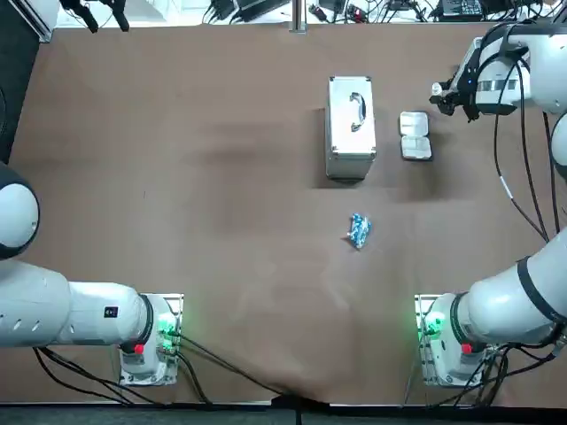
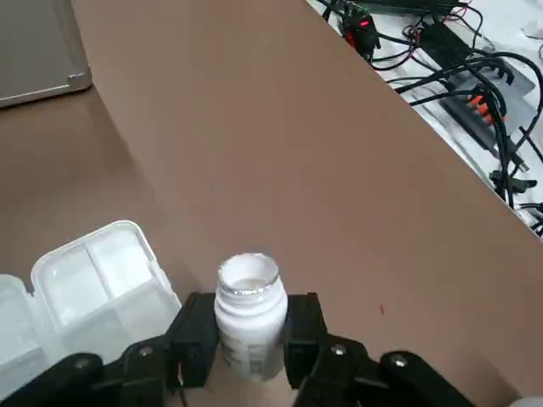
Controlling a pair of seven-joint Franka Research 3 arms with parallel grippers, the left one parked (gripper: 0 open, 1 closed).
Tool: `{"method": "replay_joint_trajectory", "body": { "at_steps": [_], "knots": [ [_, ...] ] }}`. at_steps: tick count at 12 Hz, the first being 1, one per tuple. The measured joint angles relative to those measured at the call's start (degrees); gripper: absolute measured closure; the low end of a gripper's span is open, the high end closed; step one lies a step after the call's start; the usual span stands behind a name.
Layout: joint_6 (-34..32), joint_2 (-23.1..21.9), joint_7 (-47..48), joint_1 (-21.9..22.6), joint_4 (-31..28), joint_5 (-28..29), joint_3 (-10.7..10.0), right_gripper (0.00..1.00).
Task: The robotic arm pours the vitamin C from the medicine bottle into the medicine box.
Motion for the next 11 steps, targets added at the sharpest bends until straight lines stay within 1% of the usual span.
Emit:
{"method": "replay_joint_trajectory", "body": {
  "at_steps": [3, 5, 6, 9, 11],
  "knots": [
    [-1.4, -0.1, 0.0, 0.0, 0.0, -3.5, 0.0, 0.56],
    [-2.9, -0.4, 2.3, 0.0, 0.0, -7.6, 0.0, 0.56],
    [-3.8, -0.6, 5.2, 0.0, 0.1, -10.7, -0.1, 0.56],
    [-6.1, -1.8, 20.5, 0.0, 0.9, -24.5, -0.1, 0.56],
    [-6.5, -2.7, 29.6, 0.0, 1.4, -32.5, -0.1, 0.56]
  ]
}}
